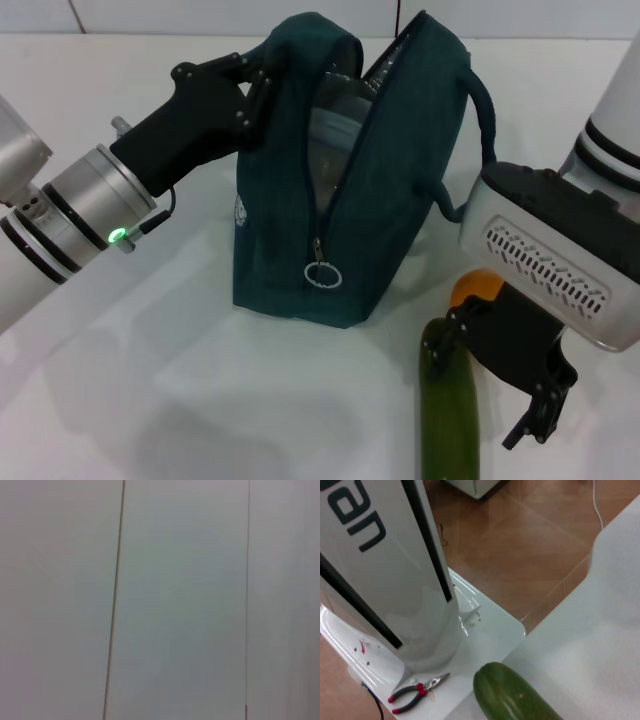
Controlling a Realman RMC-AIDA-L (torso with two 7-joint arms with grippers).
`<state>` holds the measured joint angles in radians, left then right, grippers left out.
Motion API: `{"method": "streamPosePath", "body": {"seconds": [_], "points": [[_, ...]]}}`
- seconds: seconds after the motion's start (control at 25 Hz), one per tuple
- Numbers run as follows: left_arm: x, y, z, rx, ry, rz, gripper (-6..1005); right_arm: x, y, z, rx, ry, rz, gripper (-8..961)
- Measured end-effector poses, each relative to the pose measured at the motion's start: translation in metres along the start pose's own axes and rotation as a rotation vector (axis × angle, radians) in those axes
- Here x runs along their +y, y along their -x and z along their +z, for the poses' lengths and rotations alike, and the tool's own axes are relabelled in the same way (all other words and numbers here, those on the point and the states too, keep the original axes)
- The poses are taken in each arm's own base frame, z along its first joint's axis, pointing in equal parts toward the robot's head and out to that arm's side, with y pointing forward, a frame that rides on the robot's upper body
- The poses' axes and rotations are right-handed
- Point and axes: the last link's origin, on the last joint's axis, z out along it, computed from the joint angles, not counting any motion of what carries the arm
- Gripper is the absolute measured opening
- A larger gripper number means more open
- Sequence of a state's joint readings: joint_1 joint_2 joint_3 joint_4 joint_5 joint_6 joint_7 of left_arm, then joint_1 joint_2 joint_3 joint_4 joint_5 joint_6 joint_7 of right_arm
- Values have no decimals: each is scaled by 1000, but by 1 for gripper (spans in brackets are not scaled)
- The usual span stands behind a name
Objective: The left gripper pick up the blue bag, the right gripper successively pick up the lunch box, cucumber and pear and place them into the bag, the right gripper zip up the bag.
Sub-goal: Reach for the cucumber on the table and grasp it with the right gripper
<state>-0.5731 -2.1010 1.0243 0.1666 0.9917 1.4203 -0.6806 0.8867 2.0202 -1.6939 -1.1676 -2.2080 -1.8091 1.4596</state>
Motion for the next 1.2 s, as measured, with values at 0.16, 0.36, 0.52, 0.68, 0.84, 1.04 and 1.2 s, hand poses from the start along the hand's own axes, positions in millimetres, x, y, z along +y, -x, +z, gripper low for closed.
{"method": "streamPosePath", "body": {"seconds": [0.16, 0.36, 0.52, 0.68, 0.84, 1.04, 1.2], "points": [[-1, -1, 1, 3, 1, 5, 50, -2, -1, 1, 32, -4, -23, 885], [-2, -3, 2, 10, -4, 8, 50, -3, 0, 4, 56, 2, -63, 885], [-2, -4, 3, 12, -4, 8, 50, -2, 1, 7, 72, 22, -95, 884], [-4, -5, 2, 20, -15, 6, 50, -2, 2, 11, 95, 37, -120, 884], [-4, -4, 1, 20, -18, 6, 50, -4, 3, 13, 115, 21, -137, 884], [-5, -5, 1, 25, -25, 3, 50, -6, 1, 21, 155, 11, -159, 884], [-5, -5, 1, 27, -27, 4, 51, -8, 1, 25, 170, 7, -169, 884]]}}
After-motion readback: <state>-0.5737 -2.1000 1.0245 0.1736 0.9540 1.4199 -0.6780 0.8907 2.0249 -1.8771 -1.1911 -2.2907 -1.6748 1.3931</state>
